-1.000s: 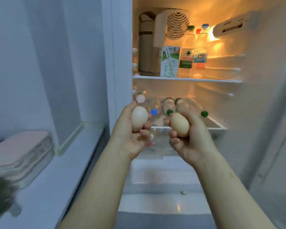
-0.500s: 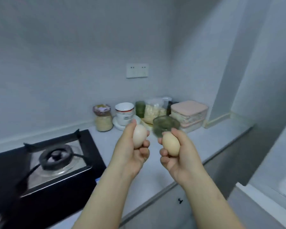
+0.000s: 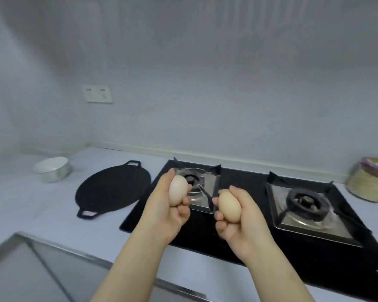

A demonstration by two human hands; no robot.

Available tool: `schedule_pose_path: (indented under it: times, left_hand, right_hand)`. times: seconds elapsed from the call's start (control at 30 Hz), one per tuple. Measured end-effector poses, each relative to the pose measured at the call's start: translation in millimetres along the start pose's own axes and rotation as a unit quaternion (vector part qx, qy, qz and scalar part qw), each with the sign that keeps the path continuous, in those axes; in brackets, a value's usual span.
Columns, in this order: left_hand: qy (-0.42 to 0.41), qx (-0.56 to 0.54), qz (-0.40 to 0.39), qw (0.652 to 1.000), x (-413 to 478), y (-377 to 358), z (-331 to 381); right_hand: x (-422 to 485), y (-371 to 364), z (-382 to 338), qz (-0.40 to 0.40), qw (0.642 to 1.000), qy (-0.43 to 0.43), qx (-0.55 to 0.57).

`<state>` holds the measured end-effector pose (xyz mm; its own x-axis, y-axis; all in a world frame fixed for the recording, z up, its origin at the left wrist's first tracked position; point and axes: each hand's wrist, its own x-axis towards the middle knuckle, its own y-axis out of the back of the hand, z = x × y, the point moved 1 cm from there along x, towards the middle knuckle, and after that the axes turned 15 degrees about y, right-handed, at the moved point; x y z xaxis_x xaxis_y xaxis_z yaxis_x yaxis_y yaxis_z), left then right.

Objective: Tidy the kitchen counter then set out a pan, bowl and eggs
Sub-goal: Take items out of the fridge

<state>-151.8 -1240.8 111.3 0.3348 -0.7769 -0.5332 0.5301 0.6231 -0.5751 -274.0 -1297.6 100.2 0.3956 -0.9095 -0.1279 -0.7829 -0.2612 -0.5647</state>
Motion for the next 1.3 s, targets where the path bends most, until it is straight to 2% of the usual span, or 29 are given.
schedule_pose_path:
  times: [0.3,0.5,0.73,1.0,1.13,1.3]
  left_hand:
    - [-0.037,-0.063,0.120,0.990,10.4,128.4,101.3]
    - [-0.039,-0.080,0.146,0.985,52.7,169.0,151.7]
    - [-0.038,-0.091,0.182,0.978,95.6,213.2,217.1]
    - [-0.027,-0.112,0.223,0.968,138.7,280.7,282.1]
    - [-0.034,-0.067,0.223,0.972,159.6,312.3,315.2]
    - [0.007,-0.002,0.244,0.970,182.8,372.6,347.7]
  right_hand:
    - [37.5,-141.9,103.5,-0.090,0.990,-0.101,-0.044]
    - [90.0,-195.7,143.0,-0.109,0.984,-0.129,-0.057]
    - [142.1,-261.2,194.4,-0.152,0.963,-0.199,-0.098]
    - [185.3,-325.3,258.1,-0.140,0.952,-0.234,-0.142]
    - [202.9,-361.5,294.5,-0.114,0.955,-0.230,-0.146]
    - [214.5,-399.1,346.5,-0.073,0.954,-0.244,-0.155]
